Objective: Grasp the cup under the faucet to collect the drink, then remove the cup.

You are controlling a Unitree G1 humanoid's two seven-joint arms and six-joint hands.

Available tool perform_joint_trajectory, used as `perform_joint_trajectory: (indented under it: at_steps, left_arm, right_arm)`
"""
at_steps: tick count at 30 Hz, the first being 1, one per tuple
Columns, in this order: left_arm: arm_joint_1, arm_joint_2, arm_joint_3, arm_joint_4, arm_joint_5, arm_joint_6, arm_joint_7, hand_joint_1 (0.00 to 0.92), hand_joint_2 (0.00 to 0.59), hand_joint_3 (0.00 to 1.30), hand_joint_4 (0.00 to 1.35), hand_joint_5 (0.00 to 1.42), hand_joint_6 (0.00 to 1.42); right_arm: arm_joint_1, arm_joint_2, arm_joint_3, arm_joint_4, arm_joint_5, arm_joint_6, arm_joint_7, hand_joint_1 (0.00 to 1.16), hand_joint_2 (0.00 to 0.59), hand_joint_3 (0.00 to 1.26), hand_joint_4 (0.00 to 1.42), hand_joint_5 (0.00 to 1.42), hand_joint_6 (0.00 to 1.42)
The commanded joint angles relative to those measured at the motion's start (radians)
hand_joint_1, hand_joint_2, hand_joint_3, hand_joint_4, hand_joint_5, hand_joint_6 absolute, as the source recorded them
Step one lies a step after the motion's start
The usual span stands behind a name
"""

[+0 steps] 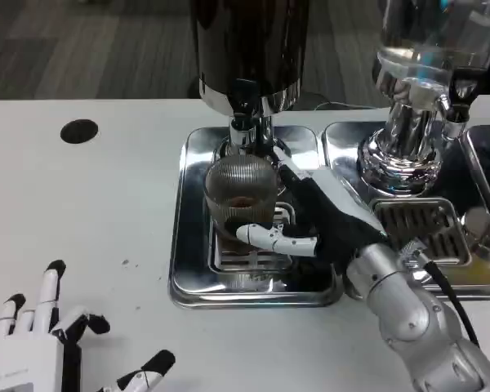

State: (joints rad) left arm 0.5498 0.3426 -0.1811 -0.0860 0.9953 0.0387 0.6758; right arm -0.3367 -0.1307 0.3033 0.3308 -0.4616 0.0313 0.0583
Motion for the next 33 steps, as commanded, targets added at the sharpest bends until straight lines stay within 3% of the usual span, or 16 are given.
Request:
perform_joint_trajectory:
  at_steps: [1,15,33]
  left_arm:
    - [0.004,0.006,0.001,0.013,-0.001,0.002,0.005,0.0,0.093,0.65,0.05,0.22,0.13]
    - [0.002,0.006,0.013,0.031,-0.024,-0.005,0.01,0.0,0.094,0.67,0.06,0.22,0.13]
    - [0.006,0.007,0.018,0.03,-0.045,-0.011,0.014,0.0,0.097,0.69,0.07,0.22,0.13]
  right_arm:
    - [-0.023,0.007,-0.001,0.029,0.007,-0.035,-0.03,0.53,0.163,0.0,0.0,0.0,0.0]
    - [-0.016,0.025,-0.001,0.072,0.01,-0.09,-0.099,0.62,0.163,0.0,0.1,0.07,0.01]
    - [-0.024,0.05,-0.002,0.141,0.002,-0.129,-0.155,0.66,0.176,0.2,0.28,0.2,0.11]
